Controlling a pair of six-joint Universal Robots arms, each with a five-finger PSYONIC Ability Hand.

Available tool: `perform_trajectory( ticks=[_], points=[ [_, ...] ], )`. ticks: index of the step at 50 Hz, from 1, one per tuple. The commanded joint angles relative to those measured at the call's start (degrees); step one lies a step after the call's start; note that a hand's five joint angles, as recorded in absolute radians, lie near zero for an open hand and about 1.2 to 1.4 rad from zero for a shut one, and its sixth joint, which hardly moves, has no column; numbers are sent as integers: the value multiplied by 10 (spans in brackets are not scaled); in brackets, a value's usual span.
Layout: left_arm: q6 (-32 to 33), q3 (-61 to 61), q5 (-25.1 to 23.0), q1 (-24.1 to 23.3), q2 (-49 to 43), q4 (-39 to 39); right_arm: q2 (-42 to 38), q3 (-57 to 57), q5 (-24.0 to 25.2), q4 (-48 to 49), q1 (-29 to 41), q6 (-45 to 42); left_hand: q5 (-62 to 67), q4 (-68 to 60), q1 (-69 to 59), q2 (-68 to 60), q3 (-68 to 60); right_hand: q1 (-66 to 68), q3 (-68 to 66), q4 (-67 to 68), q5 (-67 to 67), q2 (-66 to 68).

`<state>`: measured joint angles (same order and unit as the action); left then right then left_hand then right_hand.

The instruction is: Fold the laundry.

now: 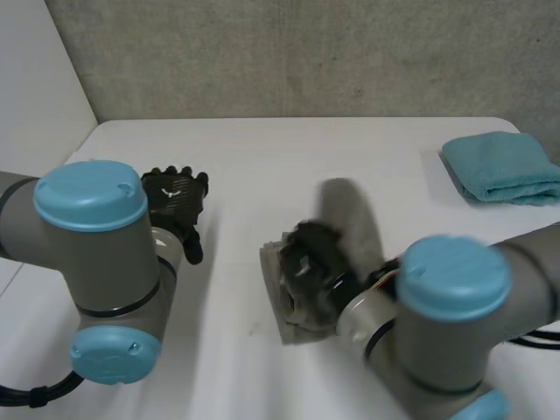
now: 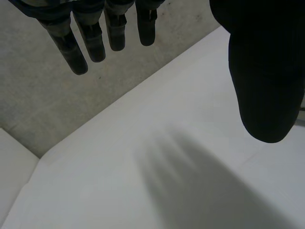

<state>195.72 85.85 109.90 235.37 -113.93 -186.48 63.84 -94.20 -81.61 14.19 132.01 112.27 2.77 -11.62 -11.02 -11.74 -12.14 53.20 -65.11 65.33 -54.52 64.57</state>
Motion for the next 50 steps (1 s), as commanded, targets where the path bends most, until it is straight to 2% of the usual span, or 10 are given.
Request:
perform_trajectory(
  ticks=[1, 5, 7, 13, 16, 20, 26, 33, 40, 50],
  points=[
    [0, 27, -1, 2, 15, -11, -11, -36, 49, 2, 27, 10, -10, -1, -7, 0, 4, -266, 385, -388, 380, -380],
    [0, 22, -9, -1, 16, -14, 26, -48, 45, 0, 19, 66, -14, 2, -4, 3, 7, -432, 551, -553, 545, -546],
    [1, 14, -22, -1, 17, -15, 58, -49, 43, -5, -1, 108, -16, 4, -2, 5, 9, -432, 551, -553, 545, -546],
    [-8, -24, -41, -21, 16, -18, 122, -44, 41, -42, -95, 343, -16, 4, -2, 5, 9, -432, 551, -553, 545, -546],
    [-31, -49, -42, -44, 13, -17, 142, -27, 47, -98, -139, 437, -16, 4, -2, 5, 9, -432, 551, -553, 545, -546],
    [-72, -79, -45, -71, 2, -14, 146, 3, 62, -177, -198, 512, -12, 1, -5, 2, 6, -432, 551, -553, 545, -546],
    [-124, -125, -88, -118, -58, -9, 139, 31, 100, -229, -225, 532, -10, -1, -7, 0, 4, -432, 551, -553, 545, -546],
    [-133, -170, -94, -135, -127, 29, 64, 69, 113, -230, -228, 542, -9, -3, -9, -2, 2, -432, 551, -553, 545, -546],
    [-131, -187, -70, -134, -182, 103, -11, 103, 114, -232, -220, 544, -4, -8, -14, -7, -3, -432, 551, -553, 545, -546],
    [-126, -171, -16, -135, -191, 139, -72, 115, 113, -226, -210, 531, -5, -6, -12, -5, -1, -432, 551, -553, 545, -546]
  ],
)
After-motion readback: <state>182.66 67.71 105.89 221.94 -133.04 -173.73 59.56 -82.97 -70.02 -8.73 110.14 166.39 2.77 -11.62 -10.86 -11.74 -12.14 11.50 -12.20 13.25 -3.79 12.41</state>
